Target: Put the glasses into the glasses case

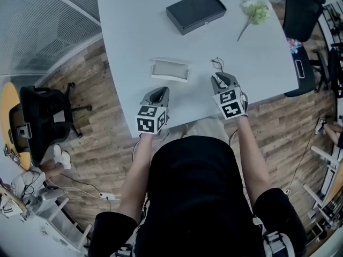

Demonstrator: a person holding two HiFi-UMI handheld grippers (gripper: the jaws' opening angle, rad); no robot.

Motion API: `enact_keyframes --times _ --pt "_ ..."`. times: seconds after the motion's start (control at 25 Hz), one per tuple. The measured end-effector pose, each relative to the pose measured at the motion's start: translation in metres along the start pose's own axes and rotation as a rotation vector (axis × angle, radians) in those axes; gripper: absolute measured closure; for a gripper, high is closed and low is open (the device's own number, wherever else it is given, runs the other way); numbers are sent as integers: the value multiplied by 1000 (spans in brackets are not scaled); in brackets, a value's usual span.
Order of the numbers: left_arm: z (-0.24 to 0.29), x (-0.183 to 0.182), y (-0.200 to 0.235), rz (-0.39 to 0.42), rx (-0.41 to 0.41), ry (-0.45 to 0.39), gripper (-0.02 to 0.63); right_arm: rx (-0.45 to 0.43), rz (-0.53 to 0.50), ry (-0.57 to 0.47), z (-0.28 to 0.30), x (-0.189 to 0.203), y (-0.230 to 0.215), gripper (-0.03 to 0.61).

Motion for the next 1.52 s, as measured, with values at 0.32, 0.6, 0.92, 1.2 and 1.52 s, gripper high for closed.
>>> enact_keyframes --times 0.32,0.6,0.92,1.2,1.52 --pt "11 5 -15 -14 1 49 589 54 128 29 14 24 -41 503" --pt "27 -5 -25 -19 -31 69 589 22 159 74 38 48 -65 504" --pt "37 -14 -39 -35 -62 88 589 -21 187 108 59 58 -78 514" --pt "40 -13 -48 -42 -87 91 589 -30 163 101 64 62 -82 544" --pt "43 -16 -53 -53 -120 43 591 -51 127 60 62 66 -85 551"
Point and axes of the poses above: the fingertips, and each gripper's own axes: z forward along the fingers, y to its left, x out of its underside, the point moved 8 cm from there along -z, backward along the fingers, and after that the axes turned 2 degrees about -y, right-handed, at the moved point
